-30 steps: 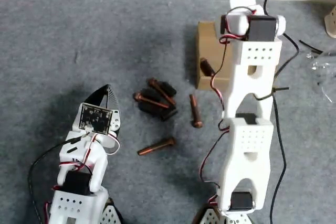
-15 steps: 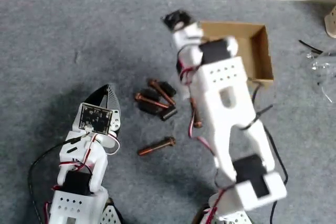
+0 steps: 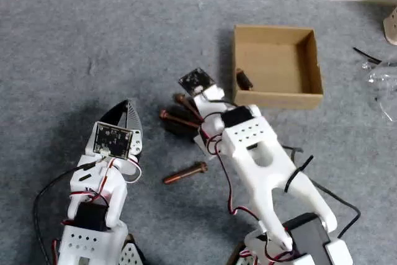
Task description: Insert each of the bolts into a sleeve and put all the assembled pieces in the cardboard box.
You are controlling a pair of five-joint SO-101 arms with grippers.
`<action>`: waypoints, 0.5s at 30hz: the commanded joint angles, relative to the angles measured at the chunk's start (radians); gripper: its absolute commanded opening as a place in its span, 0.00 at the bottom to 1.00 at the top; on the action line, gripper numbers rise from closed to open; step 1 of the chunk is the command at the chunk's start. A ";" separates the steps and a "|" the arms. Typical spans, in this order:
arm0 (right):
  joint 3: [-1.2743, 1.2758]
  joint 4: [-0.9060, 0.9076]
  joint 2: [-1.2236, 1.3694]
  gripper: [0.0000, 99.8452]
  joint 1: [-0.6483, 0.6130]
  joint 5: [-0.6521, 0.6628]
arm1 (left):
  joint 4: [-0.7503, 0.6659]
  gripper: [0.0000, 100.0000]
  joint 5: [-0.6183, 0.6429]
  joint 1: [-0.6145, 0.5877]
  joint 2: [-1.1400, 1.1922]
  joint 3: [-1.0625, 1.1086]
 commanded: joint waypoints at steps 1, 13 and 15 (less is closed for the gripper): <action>0.002 -0.090 -0.045 0.23 -0.016 0.011 | -0.020 0.01 -0.002 0.010 0.013 0.022; 0.002 -0.243 -0.042 0.23 -0.140 0.077 | -0.020 0.01 0.005 -0.035 0.005 0.022; 0.002 -0.262 -0.042 0.23 -0.139 0.098 | -0.020 0.01 0.005 -0.035 0.005 0.022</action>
